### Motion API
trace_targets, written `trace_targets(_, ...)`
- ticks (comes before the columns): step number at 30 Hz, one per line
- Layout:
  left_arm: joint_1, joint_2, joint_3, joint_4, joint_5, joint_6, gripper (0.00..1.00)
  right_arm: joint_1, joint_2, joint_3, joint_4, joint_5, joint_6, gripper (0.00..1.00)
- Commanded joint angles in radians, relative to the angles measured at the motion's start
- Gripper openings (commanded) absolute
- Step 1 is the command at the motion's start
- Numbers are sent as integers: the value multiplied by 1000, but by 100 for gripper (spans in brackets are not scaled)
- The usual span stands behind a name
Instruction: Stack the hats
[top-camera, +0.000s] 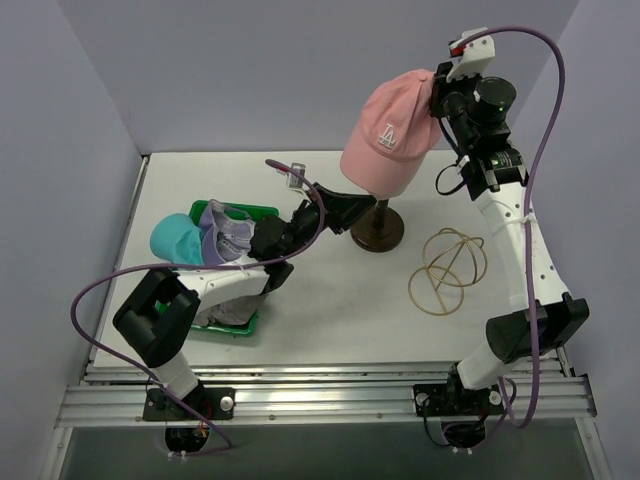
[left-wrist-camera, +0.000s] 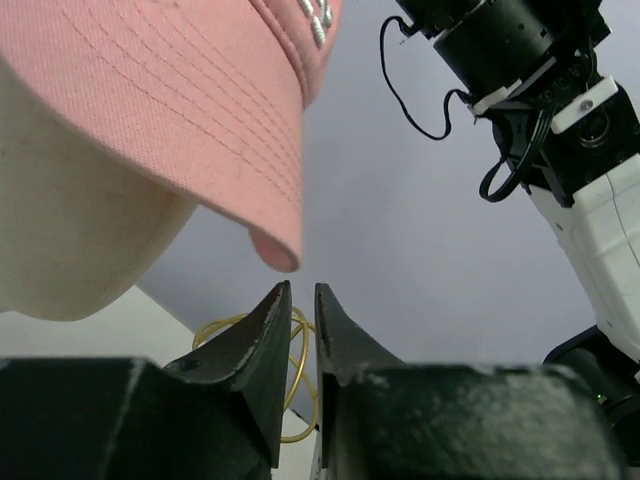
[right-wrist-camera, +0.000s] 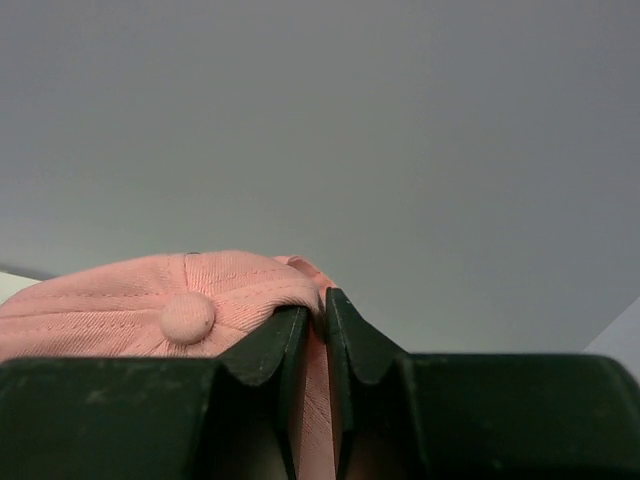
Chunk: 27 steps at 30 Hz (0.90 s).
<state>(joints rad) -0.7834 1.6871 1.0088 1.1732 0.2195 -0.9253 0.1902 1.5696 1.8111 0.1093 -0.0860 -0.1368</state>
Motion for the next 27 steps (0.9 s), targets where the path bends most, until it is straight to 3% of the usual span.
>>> trace_targets(1,-14,-6,10,74,55,25,27,-20,26,59,27,-4,-14,10)
trace_targets(3,-14,-9,-1,74,55,32,36,-20,32,70,18,-8,-9,11)
trace_targets(4,-14,-12,-4,74,64,31,49,-21,38,74,20,-12,-7,11)
trace_targets(7,-14,-20,-15,60,83,39,63,-21,49,86,15,-27,-3,11)
trace_targets(14,-13,-119,-75,-73,60,159,71,-21,52,106,12,-57,6,9)
trace_targets(19,-13,-277,-41,-380,-26,291,72,-20,49,119,12,-73,26,9)
trace_targets(21,-13,-334,14,-608,-112,383,72,-20,49,116,15,-80,29,9)
trace_targets(24,2,-346,193,-908,-234,518,74,-20,55,111,10,-80,29,9)
trace_targets(27,48,-311,330,-1023,-214,575,79,-20,56,111,9,-80,28,9)
